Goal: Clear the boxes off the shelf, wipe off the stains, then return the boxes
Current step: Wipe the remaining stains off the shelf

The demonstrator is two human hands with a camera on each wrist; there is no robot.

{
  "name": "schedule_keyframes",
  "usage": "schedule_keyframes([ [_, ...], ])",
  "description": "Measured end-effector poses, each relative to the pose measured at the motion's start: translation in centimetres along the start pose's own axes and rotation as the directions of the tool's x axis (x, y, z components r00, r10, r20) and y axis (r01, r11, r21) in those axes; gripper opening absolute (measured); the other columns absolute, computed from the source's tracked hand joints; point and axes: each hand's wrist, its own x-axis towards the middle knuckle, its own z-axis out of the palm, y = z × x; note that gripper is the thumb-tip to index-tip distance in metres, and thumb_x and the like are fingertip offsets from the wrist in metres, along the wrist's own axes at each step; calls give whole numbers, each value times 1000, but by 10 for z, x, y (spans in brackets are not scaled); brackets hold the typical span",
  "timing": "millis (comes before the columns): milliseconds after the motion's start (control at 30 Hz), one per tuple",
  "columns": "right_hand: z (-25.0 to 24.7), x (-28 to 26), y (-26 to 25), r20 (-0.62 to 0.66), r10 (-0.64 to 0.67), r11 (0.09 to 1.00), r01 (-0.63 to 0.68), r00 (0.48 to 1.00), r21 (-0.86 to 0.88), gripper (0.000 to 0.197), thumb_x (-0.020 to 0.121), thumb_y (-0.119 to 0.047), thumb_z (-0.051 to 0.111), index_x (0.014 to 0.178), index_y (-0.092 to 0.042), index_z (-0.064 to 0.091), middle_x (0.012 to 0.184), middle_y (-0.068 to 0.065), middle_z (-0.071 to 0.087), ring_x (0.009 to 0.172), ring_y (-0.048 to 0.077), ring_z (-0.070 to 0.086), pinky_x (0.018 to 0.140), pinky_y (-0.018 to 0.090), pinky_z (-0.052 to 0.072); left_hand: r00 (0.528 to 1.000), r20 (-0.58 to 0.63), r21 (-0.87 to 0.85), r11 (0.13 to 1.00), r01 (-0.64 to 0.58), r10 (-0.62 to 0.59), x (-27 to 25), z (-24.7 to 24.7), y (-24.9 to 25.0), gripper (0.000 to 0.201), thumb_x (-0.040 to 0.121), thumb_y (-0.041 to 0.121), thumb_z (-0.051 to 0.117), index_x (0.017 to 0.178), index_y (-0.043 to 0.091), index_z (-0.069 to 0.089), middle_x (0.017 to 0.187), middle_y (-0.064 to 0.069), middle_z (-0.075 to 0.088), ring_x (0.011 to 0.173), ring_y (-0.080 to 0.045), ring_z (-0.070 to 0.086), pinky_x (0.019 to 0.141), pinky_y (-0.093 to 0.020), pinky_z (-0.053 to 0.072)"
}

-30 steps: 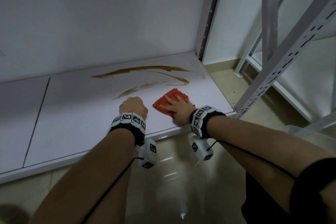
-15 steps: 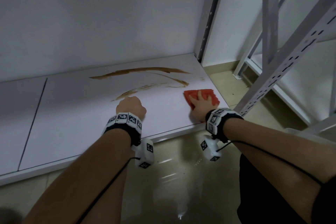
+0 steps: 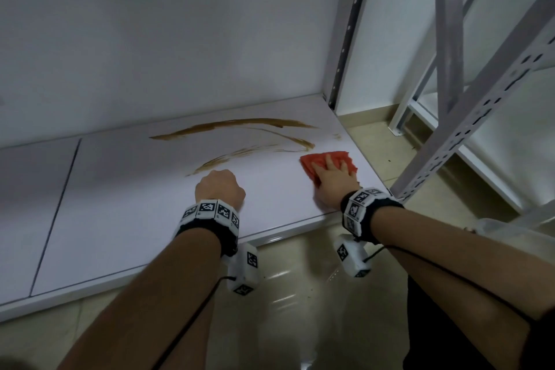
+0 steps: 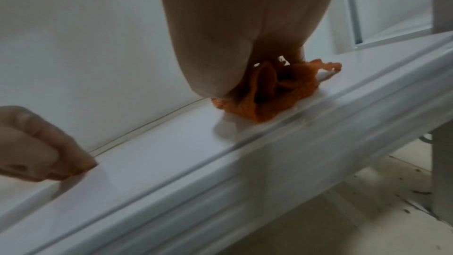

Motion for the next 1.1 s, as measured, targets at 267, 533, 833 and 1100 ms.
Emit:
schedule_keyframes([
  [267,-13,44,6,-38,247,967,-245,968,65,60,90,-21,46,146,-23,25,158,11,3,143,44,3,113,61,10,1000,-6,-59,998,22,-23,9,-4,2,11,84,9,50,75,7,57,69,-5,52,73,-24,57,73,-29,53],
  [533,-26,82,16,-132,216,975,-220,967,-15,58,87,-24,46,143,-23,31,149,16,22,136,44,22,113,56,19,1000,-15,-63,998,10,-11,13,11,-9,18,81,13,51,82,9,68,81,-6,65,71,-23,59,67,-26,52],
  [833,-34,83,22,-59,152,987,-154,987,-36,62,92,-22,43,150,-23,18,157,14,6,140,45,12,114,58,13,1000,-30,-88,996,5,-8,16,8,-11,21,84,13,50,86,9,70,80,-5,62,69,-22,55,62,-26,46],
  [1100,-6,35,-26,-22,-147,985,144,989,-92,74,88,-22,46,151,-27,7,159,9,-1,144,40,1,116,56,1,1000,-6,-87,996,17,-18,17,-3,-1,13,85,10,49,82,7,62,82,-8,56,82,-26,61,74,-31,53],
])
